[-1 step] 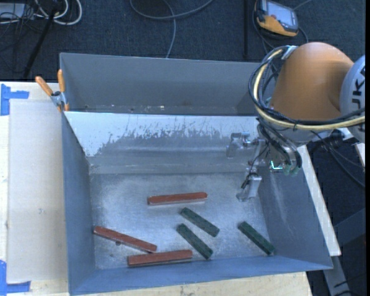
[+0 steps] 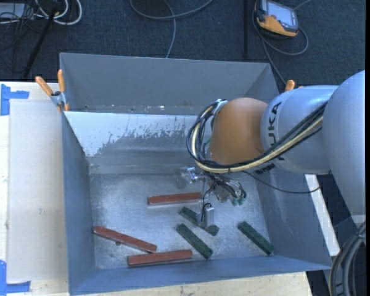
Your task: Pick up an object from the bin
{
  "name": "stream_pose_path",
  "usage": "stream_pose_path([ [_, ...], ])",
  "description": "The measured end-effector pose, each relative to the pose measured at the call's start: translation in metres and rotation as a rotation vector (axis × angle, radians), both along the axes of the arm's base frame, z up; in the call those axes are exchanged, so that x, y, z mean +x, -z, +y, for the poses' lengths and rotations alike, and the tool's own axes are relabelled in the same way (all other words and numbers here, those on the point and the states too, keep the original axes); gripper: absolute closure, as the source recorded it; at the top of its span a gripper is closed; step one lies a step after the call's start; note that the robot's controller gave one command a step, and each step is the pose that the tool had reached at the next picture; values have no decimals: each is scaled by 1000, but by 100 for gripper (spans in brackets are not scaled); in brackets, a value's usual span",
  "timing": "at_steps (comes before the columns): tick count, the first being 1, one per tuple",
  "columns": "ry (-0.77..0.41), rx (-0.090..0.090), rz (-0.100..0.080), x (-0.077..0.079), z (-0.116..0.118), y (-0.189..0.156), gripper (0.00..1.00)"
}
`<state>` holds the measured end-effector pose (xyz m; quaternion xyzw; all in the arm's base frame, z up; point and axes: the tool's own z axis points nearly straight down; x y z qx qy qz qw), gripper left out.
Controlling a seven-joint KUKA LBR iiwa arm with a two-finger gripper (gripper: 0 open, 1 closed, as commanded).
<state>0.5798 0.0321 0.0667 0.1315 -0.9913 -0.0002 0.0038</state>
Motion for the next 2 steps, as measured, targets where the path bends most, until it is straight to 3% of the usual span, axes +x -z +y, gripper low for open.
stream_pose_path([
  [1,1,0,-11,3,0,-6,100],
  [2,1,1,-11,3,0,-4,0],
])
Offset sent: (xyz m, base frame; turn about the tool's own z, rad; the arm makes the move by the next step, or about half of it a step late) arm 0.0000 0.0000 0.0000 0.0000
